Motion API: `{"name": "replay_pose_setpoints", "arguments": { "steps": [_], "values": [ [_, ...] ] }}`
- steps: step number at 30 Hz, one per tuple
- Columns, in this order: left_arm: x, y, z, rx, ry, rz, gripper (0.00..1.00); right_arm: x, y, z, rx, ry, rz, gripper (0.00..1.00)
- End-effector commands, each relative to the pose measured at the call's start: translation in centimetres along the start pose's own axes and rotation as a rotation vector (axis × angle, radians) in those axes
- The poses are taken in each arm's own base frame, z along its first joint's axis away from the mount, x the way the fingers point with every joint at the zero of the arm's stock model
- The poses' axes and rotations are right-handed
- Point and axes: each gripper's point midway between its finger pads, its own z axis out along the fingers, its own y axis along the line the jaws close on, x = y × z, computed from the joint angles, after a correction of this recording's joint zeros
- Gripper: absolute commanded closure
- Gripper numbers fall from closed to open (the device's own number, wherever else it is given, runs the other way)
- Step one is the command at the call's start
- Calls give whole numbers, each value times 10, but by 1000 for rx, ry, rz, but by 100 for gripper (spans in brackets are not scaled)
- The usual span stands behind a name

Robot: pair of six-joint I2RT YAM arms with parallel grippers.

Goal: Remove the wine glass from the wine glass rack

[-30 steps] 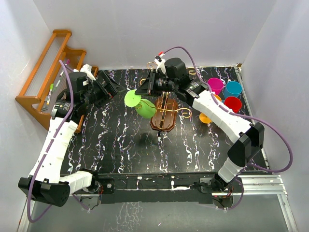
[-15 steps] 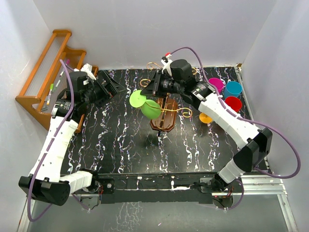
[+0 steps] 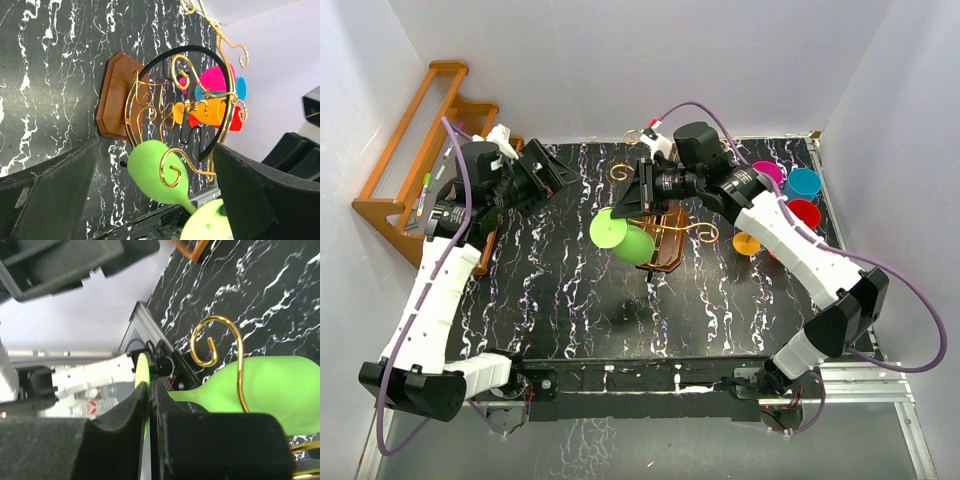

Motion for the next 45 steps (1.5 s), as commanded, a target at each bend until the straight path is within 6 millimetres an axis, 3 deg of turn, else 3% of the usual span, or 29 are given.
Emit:
{"name": "replay_pose_setpoints", "arguments": {
  "steps": [1, 5, 9, 13, 14, 17, 22, 26, 31, 36, 39, 42, 45],
  "values": [
    [-18, -26, -14, 63, -48, 55, 4, 17, 31, -13, -148, 140, -107, 92],
    [-25, -30, -15, 65, -63, 73, 4, 42, 46, -17, -243, 285, -139, 92],
    [-28, -32, -14, 69, -72, 74, 5, 64, 75, -15, -358, 380, -228, 92],
    [-35, -35, -18, 61, -100, 78, 6, 67, 104, -3, -455, 410, -299, 92],
    [-39, -36, -22, 52, -116, 82, 6, 66, 101, 5, -453, 415, -297, 92],
    [-60, -38, -45, -1, -227, 101, 8, 51, 110, 14, -473, 373, -338, 92],
    [-114, -47, -117, -69, -566, 146, 12, 31, 125, 22, -526, 291, -426, 92],
    [-135, -52, -149, -104, -699, 187, 12, 8, 146, 23, -598, 180, -528, 92],
    [-138, -50, -148, -117, -705, 196, 11, -28, 172, 23, -647, 4, -633, 92],
    [-133, -52, -136, -81, -676, 176, 11, -94, 151, 26, -425, -289, -780, 92],
    [-133, -55, -132, -66, -669, 180, 11, -133, 132, 11, -192, -484, -920, 92],
    [-136, -59, -128, -58, -665, 183, 12, -169, 118, -26, 66, -660, -1050, 92],
    [-137, -69, -119, -18, -640, 191, 12, -184, 113, -64, 234, -769, -1152, 92]
  ]
}}
